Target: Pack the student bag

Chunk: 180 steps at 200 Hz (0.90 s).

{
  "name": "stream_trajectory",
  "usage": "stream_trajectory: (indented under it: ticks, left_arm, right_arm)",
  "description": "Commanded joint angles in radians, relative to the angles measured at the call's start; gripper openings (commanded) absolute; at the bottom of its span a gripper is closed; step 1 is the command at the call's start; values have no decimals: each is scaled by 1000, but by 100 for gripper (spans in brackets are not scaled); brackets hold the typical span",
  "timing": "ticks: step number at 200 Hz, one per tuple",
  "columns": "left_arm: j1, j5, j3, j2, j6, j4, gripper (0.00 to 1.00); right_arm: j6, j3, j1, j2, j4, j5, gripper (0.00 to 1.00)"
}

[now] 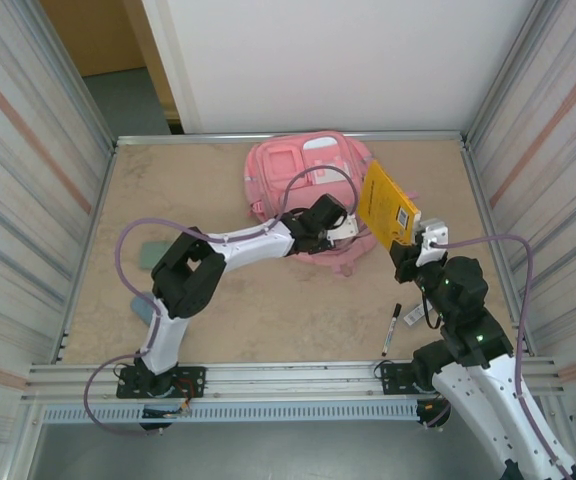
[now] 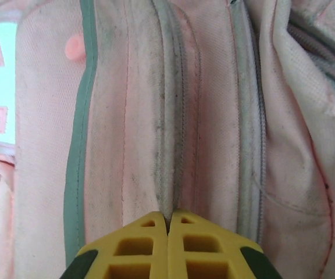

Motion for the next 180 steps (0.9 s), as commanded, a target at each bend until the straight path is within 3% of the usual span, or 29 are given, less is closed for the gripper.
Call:
stream_trajectory:
  ticks: [1,30,55,85,99,122,134,168,180]
  left_arm:
    - [1,-53,52,-84,-12,-43,0]
    - [51,-69,33,-203,-39,-45,0]
    - [131,82,-4,-325,-90,-83,0]
    - [199,255,-15,-431,-124,-121,0]
    - [205,266,21,-440,-108,-172,0]
    - [234,316,108,-418,-100,-271,0]
    - [244,370,138,-413,-98,-308,0]
    - [243,431,158,-426,-97,-322,0]
    - [243,438,155,-431,-104,-320,0]
  right_arm:
    - [-33,8,-5,-44,28,-20,0]
    - [-123,0,-4,-74,-47,-8,0]
    - [-197,-18,-6,-71,-74,-24,0]
    - [-323,-32,-1,-52,-70,-346,0]
    - [-336,0,14,-16,-82,-433,0]
    - [-511,69,60,62,-193,-607,0]
    - [-580,109,109,123,-233,-591,0]
    - [-794,241,327,340,-360,-398,0]
    - [-873,279,349,392,-418,-409,0]
